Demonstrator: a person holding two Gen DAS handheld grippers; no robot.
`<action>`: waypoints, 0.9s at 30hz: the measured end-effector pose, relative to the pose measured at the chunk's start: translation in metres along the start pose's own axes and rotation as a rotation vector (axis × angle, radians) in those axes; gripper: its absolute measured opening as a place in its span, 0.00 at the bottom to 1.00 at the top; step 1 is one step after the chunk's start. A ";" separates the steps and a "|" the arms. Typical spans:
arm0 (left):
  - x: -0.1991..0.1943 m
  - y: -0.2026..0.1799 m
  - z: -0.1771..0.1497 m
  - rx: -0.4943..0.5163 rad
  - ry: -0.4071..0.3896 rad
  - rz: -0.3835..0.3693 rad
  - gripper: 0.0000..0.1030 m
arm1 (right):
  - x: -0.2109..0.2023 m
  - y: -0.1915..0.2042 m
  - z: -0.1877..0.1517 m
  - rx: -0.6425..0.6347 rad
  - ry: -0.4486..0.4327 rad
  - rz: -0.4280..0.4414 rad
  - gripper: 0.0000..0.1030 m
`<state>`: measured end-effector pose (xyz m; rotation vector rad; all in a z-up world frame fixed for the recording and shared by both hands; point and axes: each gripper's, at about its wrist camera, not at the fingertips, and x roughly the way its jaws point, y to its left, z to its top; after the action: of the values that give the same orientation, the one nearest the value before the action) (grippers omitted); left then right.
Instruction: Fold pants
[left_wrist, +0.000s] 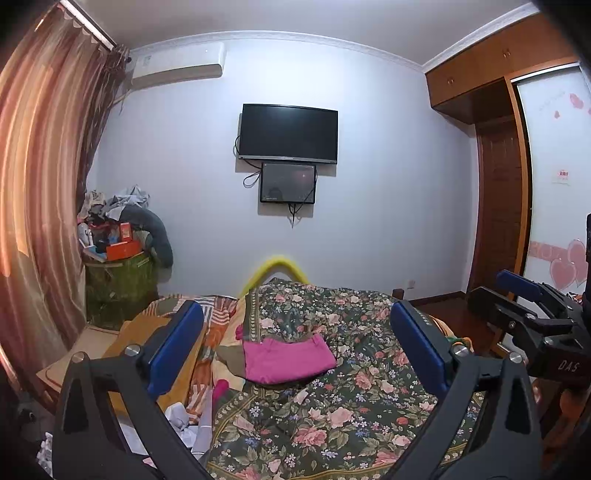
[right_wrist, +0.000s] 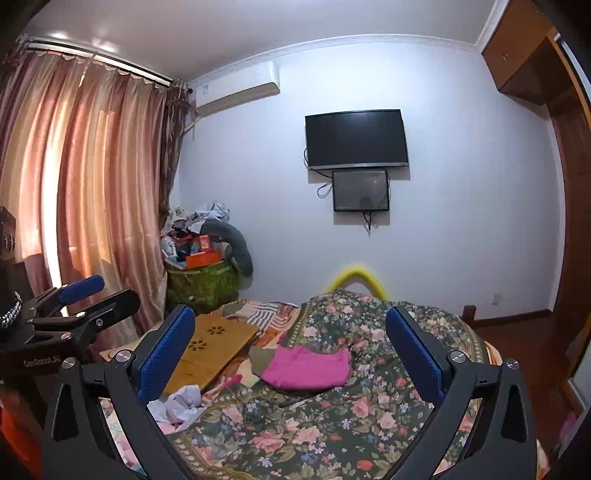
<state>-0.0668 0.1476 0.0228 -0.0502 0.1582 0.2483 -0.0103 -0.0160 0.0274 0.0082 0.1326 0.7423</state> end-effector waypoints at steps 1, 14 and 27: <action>0.000 0.000 -0.001 0.002 0.001 0.002 0.99 | -0.001 0.000 -0.002 0.000 0.002 -0.001 1.00; 0.001 -0.003 -0.008 0.012 0.004 -0.012 0.99 | -0.003 0.005 -0.006 -0.005 0.027 0.008 1.00; 0.005 -0.005 -0.010 0.006 0.017 -0.024 1.00 | -0.001 0.002 -0.006 0.008 0.054 0.002 1.00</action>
<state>-0.0620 0.1434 0.0126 -0.0480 0.1757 0.2238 -0.0129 -0.0152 0.0214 -0.0037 0.1869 0.7442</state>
